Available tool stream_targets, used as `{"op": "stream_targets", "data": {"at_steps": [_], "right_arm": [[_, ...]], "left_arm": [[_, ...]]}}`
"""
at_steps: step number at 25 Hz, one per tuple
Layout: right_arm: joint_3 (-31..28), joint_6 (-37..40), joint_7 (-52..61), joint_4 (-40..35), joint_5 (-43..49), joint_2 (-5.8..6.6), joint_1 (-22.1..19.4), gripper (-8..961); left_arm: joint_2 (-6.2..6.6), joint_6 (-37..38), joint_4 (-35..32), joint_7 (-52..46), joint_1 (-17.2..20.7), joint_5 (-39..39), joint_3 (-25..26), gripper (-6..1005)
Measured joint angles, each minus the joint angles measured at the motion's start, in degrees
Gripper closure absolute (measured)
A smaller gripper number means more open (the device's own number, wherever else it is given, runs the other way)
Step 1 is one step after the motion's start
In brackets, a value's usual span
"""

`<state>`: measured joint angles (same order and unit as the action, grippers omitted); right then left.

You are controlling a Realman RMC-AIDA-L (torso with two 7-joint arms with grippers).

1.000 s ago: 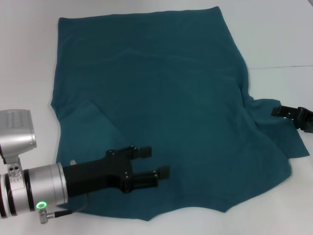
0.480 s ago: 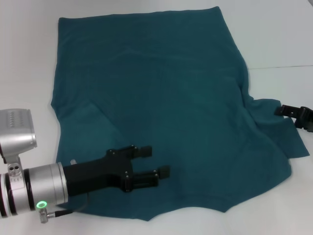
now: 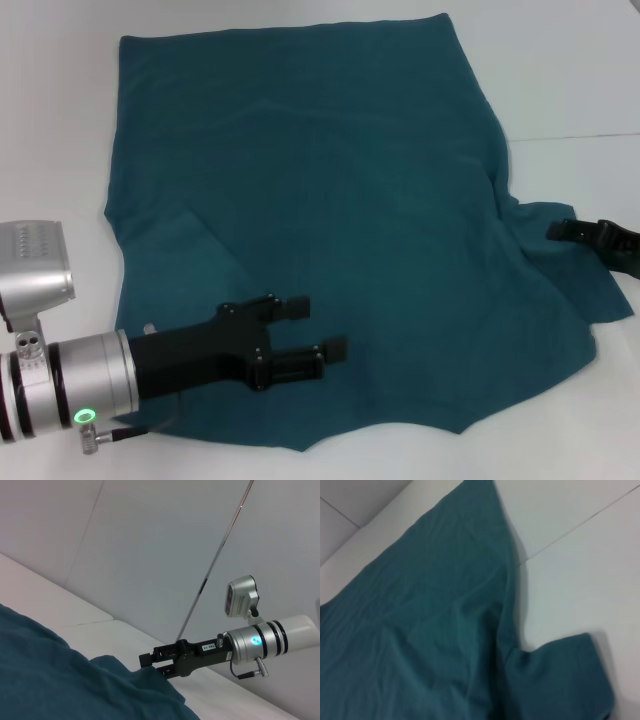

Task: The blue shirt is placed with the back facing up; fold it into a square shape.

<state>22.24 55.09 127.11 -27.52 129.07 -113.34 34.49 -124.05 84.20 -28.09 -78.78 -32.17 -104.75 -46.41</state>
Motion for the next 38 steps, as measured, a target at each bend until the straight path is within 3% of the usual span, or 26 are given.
{"op": "stream_targets", "data": {"at_steps": [3,14,27,38], "right_arm": [[0.24,0.59,-0.02,0.14,-2.1,-0.09,-0.21,157],[-0.17,0.31,-0.12,0.14,-3.09,-0.12,-0.63,600],[-1.39,-0.44,-1.96,0.09,-5.4,-0.41,-2.18,937],[-1.46,-0.61,-6.52,-0.15,-15.26,-0.46,-5.54,936]], "left_arm": [[0.02,0.0,-0.08,-0.02,0.0,0.0,0.01,123],[0.04,0.0,-0.01,0.03,0.07,0.0,0.3,124],[0.04,0.0,0.06,0.04,0.12,-0.01,0.18,123],[-0.05,0.0,0.05,-0.07,0.0,-0.01,-0.09,125]]}}
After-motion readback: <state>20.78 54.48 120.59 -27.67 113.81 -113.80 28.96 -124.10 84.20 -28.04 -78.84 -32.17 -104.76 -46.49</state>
